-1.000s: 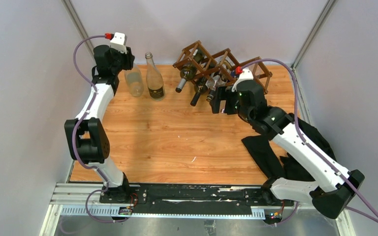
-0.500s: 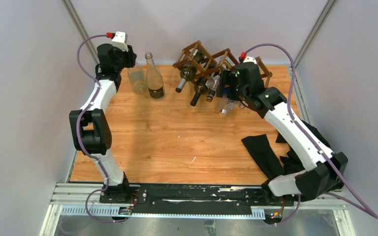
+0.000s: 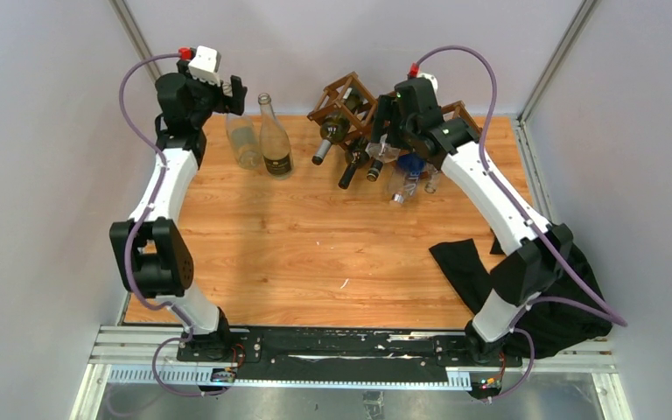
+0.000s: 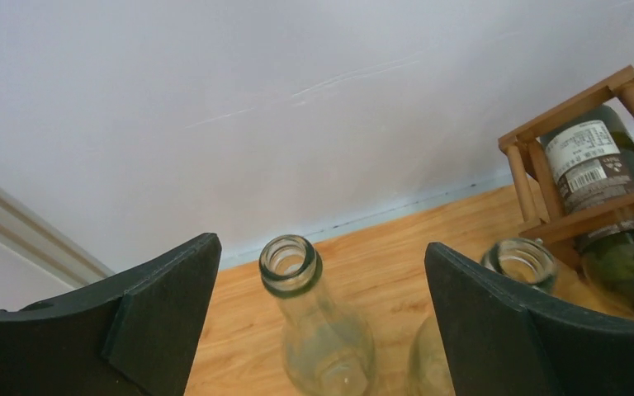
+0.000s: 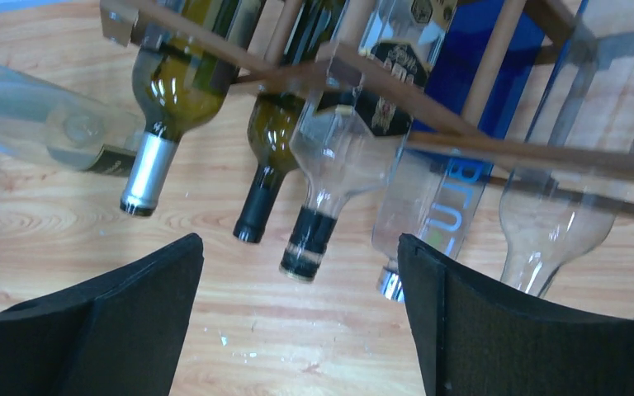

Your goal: Take the wine bottle off the wine rack

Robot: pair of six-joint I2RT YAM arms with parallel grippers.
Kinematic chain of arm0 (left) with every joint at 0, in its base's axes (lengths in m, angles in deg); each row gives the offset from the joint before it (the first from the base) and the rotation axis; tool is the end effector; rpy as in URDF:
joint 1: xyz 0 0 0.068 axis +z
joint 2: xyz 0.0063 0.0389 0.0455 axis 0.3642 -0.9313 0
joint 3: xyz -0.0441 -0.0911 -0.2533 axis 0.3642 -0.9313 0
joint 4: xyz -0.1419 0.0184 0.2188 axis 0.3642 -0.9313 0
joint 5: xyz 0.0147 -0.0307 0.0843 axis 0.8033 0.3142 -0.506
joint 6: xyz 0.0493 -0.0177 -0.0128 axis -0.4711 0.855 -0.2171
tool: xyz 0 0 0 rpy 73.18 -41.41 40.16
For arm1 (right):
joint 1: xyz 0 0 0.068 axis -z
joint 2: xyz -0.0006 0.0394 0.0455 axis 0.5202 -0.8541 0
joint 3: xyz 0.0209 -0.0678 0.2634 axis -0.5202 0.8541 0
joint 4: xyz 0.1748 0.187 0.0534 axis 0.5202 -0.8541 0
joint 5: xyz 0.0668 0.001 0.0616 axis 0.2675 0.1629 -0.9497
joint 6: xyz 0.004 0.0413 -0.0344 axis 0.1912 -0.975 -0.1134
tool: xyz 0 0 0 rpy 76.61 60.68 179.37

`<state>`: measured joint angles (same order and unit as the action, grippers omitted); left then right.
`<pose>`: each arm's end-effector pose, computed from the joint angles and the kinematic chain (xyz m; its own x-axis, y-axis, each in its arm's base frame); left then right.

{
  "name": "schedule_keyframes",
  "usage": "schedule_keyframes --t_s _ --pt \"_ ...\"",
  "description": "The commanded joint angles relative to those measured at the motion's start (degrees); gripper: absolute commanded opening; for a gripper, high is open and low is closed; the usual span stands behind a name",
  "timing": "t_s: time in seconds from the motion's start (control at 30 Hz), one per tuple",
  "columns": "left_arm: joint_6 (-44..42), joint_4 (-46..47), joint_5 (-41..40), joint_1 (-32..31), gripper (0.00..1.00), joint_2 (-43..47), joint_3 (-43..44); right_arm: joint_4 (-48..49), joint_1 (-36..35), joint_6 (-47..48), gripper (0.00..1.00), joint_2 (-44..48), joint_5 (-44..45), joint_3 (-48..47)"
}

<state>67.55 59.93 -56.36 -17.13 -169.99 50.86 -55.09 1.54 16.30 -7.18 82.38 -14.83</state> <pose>0.4087 0.0186 0.3797 0.0353 0.1070 -0.9936 0.2537 0.9607 0.1125 0.3232 0.1756 0.4098 -0.5183 0.2536 -0.8167 -0.0575 0.9425 0.3292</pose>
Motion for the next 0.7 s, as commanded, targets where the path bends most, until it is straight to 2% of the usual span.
schedule_keyframes --t_s 0.0,0.13,0.27,0.43,0.57,0.67 --pt "-4.64 -11.43 2.19 0.96 1.0 5.68 1.96 -4.78 2.57 1.32 0.9 -5.98 2.3 -8.57" --pt "-4.47 -26.06 8.02 2.88 1.0 10.3 3.68 -6.47 4.5 2.82 0.86 -12.41 3.35 -16.94" --pt "-6.84 -36.91 13.72 3.15 1.0 15.3 1.72 -8.9 6.32 3.74 0.8 -19.28 3.29 -25.95" --pt "-8.88 -41.68 20.01 3.14 1.0 22.53 -5.58 -10.23 8.03 4.28 0.7 -26.49 3.73 -34.37" --pt "-12.25 -45.89 23.12 3.09 1.0 25.87 -9.25 -10.15 9.27 4.02 0.58 -30.28 3.36 -37.57" --pt "-12.99 -47.34 24.08 3.12 0.99 27.23 -10.58 -10.01 10.32 3.49 0.53 -32.08 2.42 -38.14"
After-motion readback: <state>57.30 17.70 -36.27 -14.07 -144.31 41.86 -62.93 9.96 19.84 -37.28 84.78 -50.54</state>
